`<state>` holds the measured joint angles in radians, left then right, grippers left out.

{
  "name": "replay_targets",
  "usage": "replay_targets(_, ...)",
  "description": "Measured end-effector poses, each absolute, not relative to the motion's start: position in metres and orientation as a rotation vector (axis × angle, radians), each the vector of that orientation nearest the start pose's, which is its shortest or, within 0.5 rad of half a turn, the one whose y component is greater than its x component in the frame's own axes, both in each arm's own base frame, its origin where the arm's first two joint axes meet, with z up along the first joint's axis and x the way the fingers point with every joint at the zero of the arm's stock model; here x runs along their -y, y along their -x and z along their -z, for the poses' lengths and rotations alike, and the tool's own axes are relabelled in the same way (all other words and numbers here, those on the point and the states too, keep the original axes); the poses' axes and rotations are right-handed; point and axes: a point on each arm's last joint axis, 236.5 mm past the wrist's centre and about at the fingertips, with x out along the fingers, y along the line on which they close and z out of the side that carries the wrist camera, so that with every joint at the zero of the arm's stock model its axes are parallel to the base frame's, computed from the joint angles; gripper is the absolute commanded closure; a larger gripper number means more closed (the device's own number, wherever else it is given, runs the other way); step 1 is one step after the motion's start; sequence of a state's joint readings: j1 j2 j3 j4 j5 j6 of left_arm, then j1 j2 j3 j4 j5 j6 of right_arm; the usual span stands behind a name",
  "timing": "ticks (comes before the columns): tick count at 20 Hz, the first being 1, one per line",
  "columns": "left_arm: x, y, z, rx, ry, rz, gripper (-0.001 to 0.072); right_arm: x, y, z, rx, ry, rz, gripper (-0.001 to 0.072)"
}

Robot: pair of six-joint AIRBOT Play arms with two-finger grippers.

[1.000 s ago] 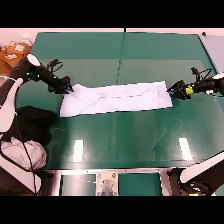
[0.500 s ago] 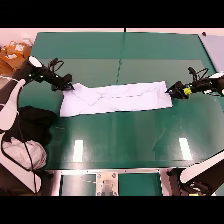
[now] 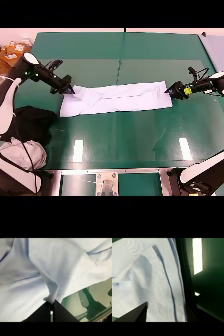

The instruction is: Fold the shirts.

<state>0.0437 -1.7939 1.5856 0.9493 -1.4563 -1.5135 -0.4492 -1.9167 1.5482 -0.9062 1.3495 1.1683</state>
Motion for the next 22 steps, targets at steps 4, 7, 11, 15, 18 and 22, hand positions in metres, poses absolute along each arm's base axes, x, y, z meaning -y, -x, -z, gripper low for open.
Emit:
replay_targets(4, 0.123, -0.415, 0.044, -1.629, 0.567, 0.398, 0.0683, 0.047, -0.448, 0.109, -1.424, -0.675, -0.343, 0.017)
replay_targets(7, 0.128, -0.406, 0.047, -1.66, 0.565, 0.401, 0.0241, 0.027, -0.448, 0.119, -1.455, -0.701, -0.401, 0.0228)
replay_targets(11, 0.13, -0.392, 0.047, -1.723, 0.561, 0.404, 0.0105, 0.016, -0.455, 0.122, -1.449, -0.714, -0.43, 0.0574)
replay_targets(15, 0.124, -0.392, 0.046, -1.727, 0.559, 0.393, 0.0106, 0.009, -0.446, 0.117, -1.495, -0.713, -0.482, 0.0695)
replay_targets(18, 0.114, -0.41, 0.028, -1.66, 0.551, 0.387, 0.0269, 0.013, -0.445, 0.102, -1.504, -0.671, -0.499, 0.0695)
replay_targets(22, 0.132, -0.447, -0.013, -1.484, 0.516, 0.478, 0.0684, 0.01, -0.464, 0.036, -1.395, -0.655, -0.518, 0.0694)
